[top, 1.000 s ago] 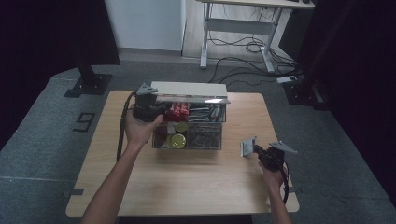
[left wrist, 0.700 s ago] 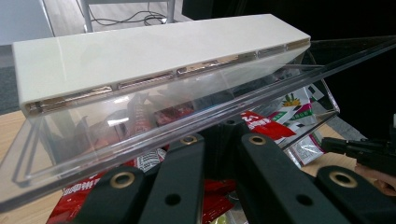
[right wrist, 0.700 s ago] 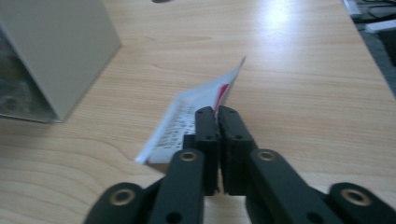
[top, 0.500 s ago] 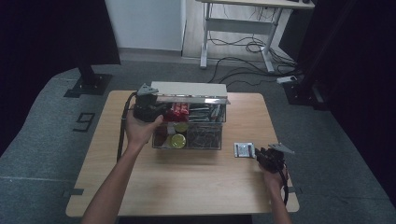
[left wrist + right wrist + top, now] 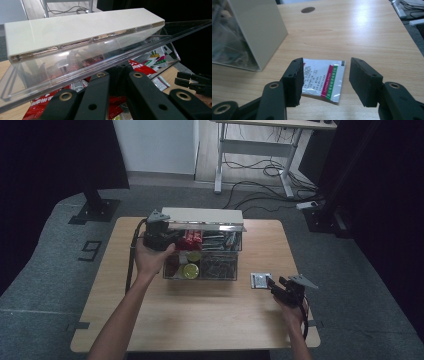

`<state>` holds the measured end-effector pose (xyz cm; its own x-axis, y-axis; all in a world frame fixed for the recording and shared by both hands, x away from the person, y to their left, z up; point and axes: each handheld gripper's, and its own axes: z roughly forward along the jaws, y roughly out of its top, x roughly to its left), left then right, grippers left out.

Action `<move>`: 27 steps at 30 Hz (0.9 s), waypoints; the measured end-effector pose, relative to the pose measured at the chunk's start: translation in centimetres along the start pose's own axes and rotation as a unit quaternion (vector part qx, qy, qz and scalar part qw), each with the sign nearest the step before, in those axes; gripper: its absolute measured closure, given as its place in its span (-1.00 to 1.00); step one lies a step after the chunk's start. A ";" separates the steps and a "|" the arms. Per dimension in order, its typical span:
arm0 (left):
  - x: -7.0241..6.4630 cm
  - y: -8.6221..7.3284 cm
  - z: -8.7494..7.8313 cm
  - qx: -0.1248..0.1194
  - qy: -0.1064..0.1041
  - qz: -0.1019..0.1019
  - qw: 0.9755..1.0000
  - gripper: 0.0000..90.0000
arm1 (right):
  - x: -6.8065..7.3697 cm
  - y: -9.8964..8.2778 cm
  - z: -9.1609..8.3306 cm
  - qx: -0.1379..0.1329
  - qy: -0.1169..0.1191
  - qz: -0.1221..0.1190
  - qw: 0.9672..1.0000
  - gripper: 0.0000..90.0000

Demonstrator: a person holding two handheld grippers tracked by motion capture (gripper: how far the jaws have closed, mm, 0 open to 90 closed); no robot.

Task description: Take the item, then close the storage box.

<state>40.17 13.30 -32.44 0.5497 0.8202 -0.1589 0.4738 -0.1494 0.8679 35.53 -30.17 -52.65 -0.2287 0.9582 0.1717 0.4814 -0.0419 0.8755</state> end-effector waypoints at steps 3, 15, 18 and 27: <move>0.0 0.0 -0.1 0.000 -0.002 -0.001 1.000 1.00 | 0.2 0.1 -0.4 -0.009 0.008 0.003 1.000 -0.01; 0.0 -0.8 -0.5 -0.003 -0.006 -0.006 1.000 1.00 | 0.9 0.1 -1.0 -0.015 0.029 0.010 0.999 0.02; 0.1 -1.0 -0.7 -0.003 -0.008 -0.008 1.000 1.00 | 1.0 0.0 -1.1 -0.013 0.032 0.009 0.999 0.03; 0.2 -1.5 -0.9 0.000 -0.018 -0.015 1.000 1.00 | 1.0 -0.3 -1.1 -0.012 0.033 0.015 0.999 0.06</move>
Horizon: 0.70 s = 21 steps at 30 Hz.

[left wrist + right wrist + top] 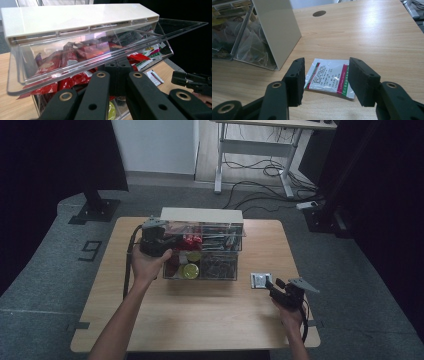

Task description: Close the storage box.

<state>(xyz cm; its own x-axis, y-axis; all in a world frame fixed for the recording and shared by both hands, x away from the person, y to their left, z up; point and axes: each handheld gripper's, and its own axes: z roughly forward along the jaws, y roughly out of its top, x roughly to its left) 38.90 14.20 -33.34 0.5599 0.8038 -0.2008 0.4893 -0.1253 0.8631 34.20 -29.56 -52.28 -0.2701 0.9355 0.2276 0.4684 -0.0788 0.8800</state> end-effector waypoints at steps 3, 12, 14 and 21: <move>-0.1 -0.1 -0.2 0.001 -0.001 0.001 1.000 1.00 | 0.0 -0.1 0.0 0.001 0.002 0.007 1.000 0.06; -0.3 -0.5 -0.5 0.005 -0.004 0.004 1.000 1.00 | -0.3 -0.2 -0.1 0.003 0.000 0.011 1.000 0.07; -0.3 -0.6 -0.5 0.006 -0.004 0.004 1.000 1.00 | -0.3 -0.2 -0.1 0.003 0.000 0.012 1.000 0.08; -0.1 -1.1 -0.7 0.010 -0.009 0.000 1.000 1.00 | -0.4 -0.3 0.0 0.005 -0.001 0.015 1.000 0.09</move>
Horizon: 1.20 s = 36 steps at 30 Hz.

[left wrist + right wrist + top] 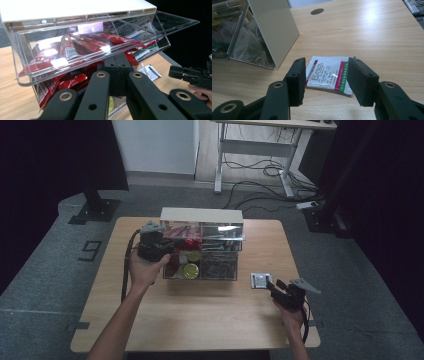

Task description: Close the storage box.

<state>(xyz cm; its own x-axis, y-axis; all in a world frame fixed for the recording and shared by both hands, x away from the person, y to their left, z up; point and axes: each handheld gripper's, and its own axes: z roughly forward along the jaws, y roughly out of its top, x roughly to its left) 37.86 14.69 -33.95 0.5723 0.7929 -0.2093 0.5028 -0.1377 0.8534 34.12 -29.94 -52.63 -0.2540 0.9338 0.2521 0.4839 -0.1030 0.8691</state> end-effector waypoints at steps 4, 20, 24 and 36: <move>0.1 -0.3 -0.1 0.002 -0.001 -0.001 1.000 1.00 | 0.0 0.0 0.1 0.001 0.001 0.001 1.000 0.09; 0.3 -1.4 0.5 0.008 -0.007 -0.007 1.000 1.00 | -0.3 -0.2 0.3 0.006 -0.004 0.003 1.000 0.09; 0.4 -1.9 0.4 0.007 -0.010 -0.007 1.000 0.98 | -0.3 -0.3 0.3 0.005 -0.003 0.001 1.000 0.09; 1.1 -4.8 -0.8 -0.011 -0.020 -0.008 1.000 0.92 | -0.1 -0.3 0.2 0.006 0.002 -0.006 1.000 0.09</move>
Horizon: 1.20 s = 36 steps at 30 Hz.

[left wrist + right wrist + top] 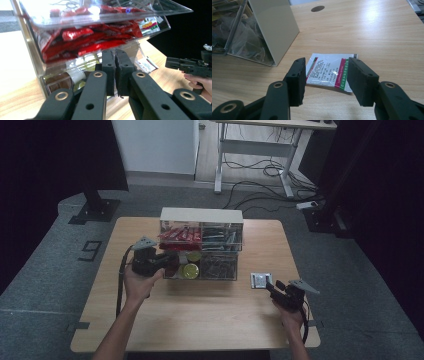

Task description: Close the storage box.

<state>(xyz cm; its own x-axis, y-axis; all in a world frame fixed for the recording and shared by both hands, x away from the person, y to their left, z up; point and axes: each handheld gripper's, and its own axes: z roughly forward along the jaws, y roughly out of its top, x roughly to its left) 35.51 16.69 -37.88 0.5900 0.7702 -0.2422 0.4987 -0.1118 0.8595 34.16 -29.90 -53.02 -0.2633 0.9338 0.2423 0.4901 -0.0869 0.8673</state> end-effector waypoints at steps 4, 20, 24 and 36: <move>-0.1 -0.9 -0.5 -0.006 0.004 0.009 1.000 0.87 | 0.2 0.0 0.0 -0.001 0.005 -0.006 1.000 0.08; 1.0 -8.3 0.5 0.035 0.036 0.027 0.998 0.39 | 1.0 -0.5 -0.1 0.003 0.040 -0.044 0.998 0.06; 1.9 -10.1 1.1 0.056 0.044 0.025 0.997 0.26 | 1.2 -0.8 -0.1 0.008 0.046 -0.060 0.997 0.05; 3.5 -12.8 1.9 0.091 0.070 0.018 0.993 0.11 | 1.4 -1.2 0.2 0.024 0.046 -0.071 0.996 0.03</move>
<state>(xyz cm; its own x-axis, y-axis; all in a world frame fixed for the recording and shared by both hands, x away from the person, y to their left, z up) 32.38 19.65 -50.55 0.5215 0.8423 -0.1362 0.5927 -0.2428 0.7680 33.35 -28.42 -53.82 -0.4068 0.8994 0.1599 0.4818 0.0625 0.8741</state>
